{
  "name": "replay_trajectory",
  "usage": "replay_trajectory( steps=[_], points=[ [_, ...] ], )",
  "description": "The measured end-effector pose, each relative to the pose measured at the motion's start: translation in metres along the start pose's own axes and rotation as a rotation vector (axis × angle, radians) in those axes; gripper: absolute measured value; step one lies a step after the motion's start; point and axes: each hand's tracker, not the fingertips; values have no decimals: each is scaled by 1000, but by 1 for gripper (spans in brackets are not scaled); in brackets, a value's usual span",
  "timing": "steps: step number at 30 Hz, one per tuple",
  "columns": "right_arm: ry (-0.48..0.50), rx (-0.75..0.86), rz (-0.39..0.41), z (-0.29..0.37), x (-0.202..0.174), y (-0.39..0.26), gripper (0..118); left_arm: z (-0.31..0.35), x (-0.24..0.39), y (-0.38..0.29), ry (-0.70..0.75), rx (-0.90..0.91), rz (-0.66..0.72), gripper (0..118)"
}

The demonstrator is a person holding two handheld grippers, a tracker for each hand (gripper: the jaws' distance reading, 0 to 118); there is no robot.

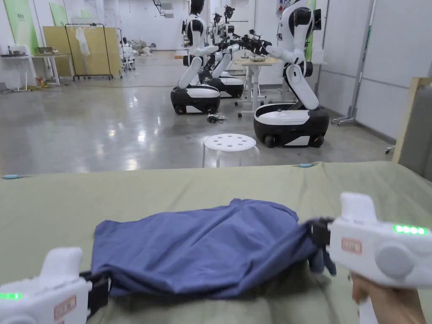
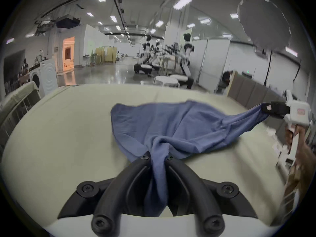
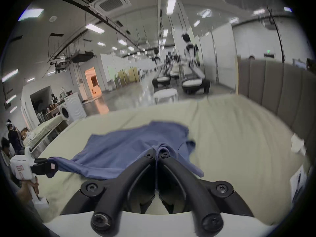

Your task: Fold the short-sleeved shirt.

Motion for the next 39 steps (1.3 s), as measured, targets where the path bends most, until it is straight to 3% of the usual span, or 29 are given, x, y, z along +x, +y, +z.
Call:
replay_trajectory(
  steps=[2,5,11,19,23,28,35,39],
  points=[
    [34,-38,-11,16,6,-27,4,12,0,-15,-27,1,-13,9],
    [60,-73,67,52,-1,-56,4,39,-1,-29,-53,-9,30,9],
    [107,-78,103,131,-4,-82,4,105,-11,-62,-50,-26,42,9],
    [144,-80,73,242,5,-122,4,200,-32,-117,13,-52,34,9],
    [114,-84,54,284,4,-146,4,230,-35,-148,20,-93,67,9],
    [119,-142,24,310,3,-174,4,243,-35,-173,47,-157,55,9],
    [97,-217,-52,316,32,-208,4,250,-36,-199,78,-213,81,9],
    [88,-279,-68,295,40,-213,5,236,-32,-207,134,-250,-20,9]
  ],
)
